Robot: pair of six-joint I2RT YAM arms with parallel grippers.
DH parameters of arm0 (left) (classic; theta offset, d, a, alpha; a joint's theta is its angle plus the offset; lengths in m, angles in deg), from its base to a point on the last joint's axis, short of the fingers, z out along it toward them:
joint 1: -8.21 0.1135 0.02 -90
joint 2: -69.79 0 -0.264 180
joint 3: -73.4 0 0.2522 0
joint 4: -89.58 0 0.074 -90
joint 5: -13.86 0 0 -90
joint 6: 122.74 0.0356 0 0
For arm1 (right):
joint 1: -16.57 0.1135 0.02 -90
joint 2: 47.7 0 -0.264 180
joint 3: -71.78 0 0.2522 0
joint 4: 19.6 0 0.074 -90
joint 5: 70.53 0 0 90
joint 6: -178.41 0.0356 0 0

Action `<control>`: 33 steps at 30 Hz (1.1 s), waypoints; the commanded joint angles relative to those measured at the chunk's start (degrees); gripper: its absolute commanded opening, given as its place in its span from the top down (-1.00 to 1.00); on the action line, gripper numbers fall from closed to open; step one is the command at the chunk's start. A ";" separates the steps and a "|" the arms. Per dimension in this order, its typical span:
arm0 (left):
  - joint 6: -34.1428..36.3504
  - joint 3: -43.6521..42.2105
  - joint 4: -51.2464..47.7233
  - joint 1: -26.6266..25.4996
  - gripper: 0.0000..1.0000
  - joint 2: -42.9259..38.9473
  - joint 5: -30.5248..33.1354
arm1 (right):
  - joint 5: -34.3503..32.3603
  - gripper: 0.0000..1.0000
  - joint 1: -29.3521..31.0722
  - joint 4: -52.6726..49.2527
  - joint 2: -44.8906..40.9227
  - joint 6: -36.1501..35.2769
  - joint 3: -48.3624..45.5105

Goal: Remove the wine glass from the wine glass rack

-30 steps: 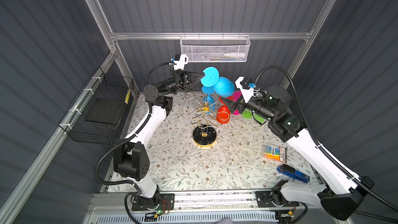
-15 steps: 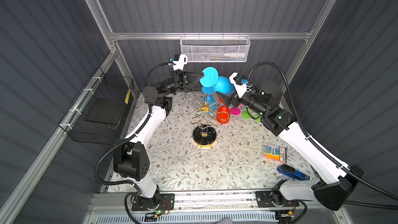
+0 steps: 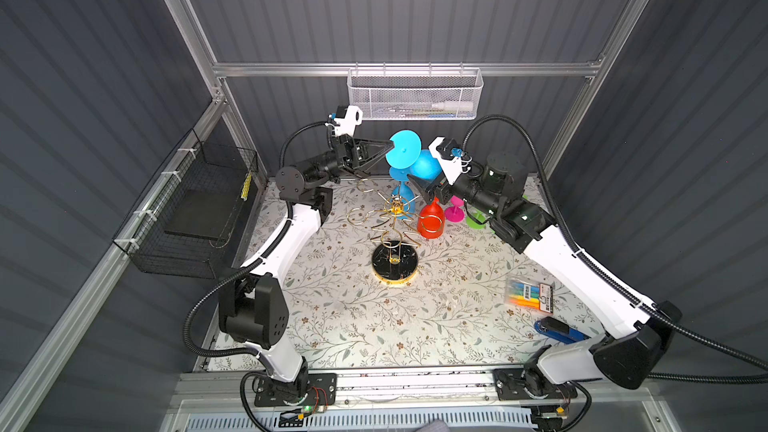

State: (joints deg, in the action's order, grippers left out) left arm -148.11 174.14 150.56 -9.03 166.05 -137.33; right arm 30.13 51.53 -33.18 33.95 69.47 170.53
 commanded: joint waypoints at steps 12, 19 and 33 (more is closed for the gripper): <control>-1.35 1.39 4.45 -0.43 1.00 -1.04 -0.12 | -4.21 -0.61 1.97 1.16 -2.60 -1.45 -1.03; -0.14 3.26 4.58 -0.43 0.32 -0.12 0.19 | -5.20 -0.47 3.02 -1.42 -6.68 -0.57 -3.48; 54.16 0.70 -41.02 -0.34 -0.21 -9.30 4.45 | -10.12 -0.34 3.01 -29.03 -17.09 14.83 -2.27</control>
State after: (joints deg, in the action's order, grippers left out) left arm -120.92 174.91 129.95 -9.38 162.64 -135.82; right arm 22.26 54.40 -51.32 17.65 78.34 165.97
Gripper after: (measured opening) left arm 0.603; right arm 0.760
